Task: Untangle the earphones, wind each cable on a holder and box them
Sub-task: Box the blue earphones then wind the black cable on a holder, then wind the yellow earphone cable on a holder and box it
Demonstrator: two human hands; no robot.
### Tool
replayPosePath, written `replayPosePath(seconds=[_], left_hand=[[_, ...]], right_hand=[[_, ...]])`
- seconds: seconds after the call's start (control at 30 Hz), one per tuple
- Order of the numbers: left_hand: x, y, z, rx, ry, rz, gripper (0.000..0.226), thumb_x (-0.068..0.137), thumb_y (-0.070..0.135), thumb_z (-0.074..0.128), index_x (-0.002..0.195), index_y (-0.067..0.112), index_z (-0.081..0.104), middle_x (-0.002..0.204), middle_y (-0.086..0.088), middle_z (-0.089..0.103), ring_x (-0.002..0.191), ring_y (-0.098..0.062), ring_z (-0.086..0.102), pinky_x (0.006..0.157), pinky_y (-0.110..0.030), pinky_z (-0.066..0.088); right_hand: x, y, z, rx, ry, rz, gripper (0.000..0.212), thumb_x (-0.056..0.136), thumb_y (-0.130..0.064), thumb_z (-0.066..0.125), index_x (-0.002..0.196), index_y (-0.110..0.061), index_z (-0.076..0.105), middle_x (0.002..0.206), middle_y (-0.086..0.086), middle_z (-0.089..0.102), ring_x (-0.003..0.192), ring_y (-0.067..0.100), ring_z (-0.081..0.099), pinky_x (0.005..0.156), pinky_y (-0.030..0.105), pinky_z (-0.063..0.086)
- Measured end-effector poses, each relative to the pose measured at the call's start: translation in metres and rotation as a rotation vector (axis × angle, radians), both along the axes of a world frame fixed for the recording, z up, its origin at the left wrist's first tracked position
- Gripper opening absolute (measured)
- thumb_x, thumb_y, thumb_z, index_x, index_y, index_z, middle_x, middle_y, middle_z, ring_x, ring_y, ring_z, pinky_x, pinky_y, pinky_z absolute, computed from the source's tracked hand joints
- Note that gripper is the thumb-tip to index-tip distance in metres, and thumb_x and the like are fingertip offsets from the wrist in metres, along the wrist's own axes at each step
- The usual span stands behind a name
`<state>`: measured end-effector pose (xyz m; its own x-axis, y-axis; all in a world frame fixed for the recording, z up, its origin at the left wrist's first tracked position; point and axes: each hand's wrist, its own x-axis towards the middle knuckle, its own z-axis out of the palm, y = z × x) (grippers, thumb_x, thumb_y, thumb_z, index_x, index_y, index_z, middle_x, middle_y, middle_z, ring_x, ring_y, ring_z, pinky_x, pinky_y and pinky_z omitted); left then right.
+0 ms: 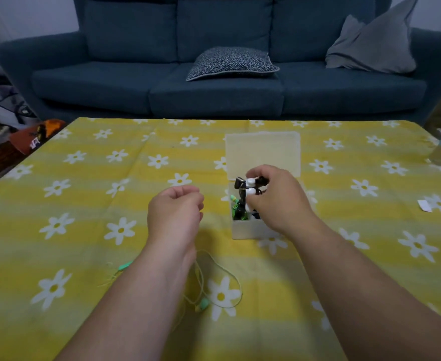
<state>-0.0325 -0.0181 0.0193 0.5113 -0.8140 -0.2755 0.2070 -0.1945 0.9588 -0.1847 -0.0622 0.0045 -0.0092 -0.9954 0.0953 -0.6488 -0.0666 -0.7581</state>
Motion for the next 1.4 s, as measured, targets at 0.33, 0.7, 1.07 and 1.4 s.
replayPosePath(seconds=[0.33, 0.7, 1.07, 1.4], left_hand=[[0.036, -0.002, 0.005, -0.028, -0.118, 0.1, 0.018, 0.082, 0.0, 0.061, 0.078, 0.018, 0.065, 0.072, -0.002, 0.061, 0.074, -0.02, 0.058, 0.077, -0.034, 0.051], [0.049, 0.003, 0.006, -0.033, -0.103, 0.114, 0.019, 0.08, 0.0, 0.061, 0.077, 0.018, 0.064, 0.068, -0.001, 0.061, 0.073, -0.021, 0.059, 0.076, -0.034, 0.05], [0.094, 0.002, -0.01, 0.209, -0.714, -0.085, 0.025, 0.08, -0.001, 0.057, 0.075, 0.023, 0.065, 0.087, -0.002, 0.068, 0.077, -0.024, 0.062, 0.071, -0.031, 0.05], [0.101, 0.018, -0.039, 0.738, -1.336, -0.75, 0.038, 0.085, 0.004, 0.049, 0.119, 0.014, 0.064, 0.121, -0.008, 0.064, 0.105, -0.027, 0.064, 0.089, -0.034, 0.055]], right_hand=[[0.02, 0.002, -0.019, 0.015, 0.368, 0.039, 0.029, 0.085, -0.009, 0.059, 0.104, -0.025, 0.075, 0.115, 0.004, 0.062, 0.098, 0.027, 0.063, 0.08, 0.031, 0.05], [0.026, 0.015, -0.016, -0.082, 0.316, 0.027, 0.029, 0.088, -0.004, 0.053, 0.103, -0.016, 0.075, 0.112, 0.0, 0.05, 0.107, 0.022, 0.051, 0.082, 0.035, 0.048], [0.031, 0.028, 0.002, -0.087, 0.329, 0.053, 0.033, 0.084, -0.005, 0.053, 0.101, -0.022, 0.075, 0.108, 0.0, 0.066, 0.101, 0.023, 0.062, 0.081, 0.03, 0.048], [0.066, 0.075, -0.012, 0.23, 0.577, 0.754, 0.058, 0.078, 0.007, 0.053, 0.12, -0.031, 0.068, 0.117, -0.002, 0.052, 0.112, 0.02, 0.048, 0.084, 0.034, 0.046]])
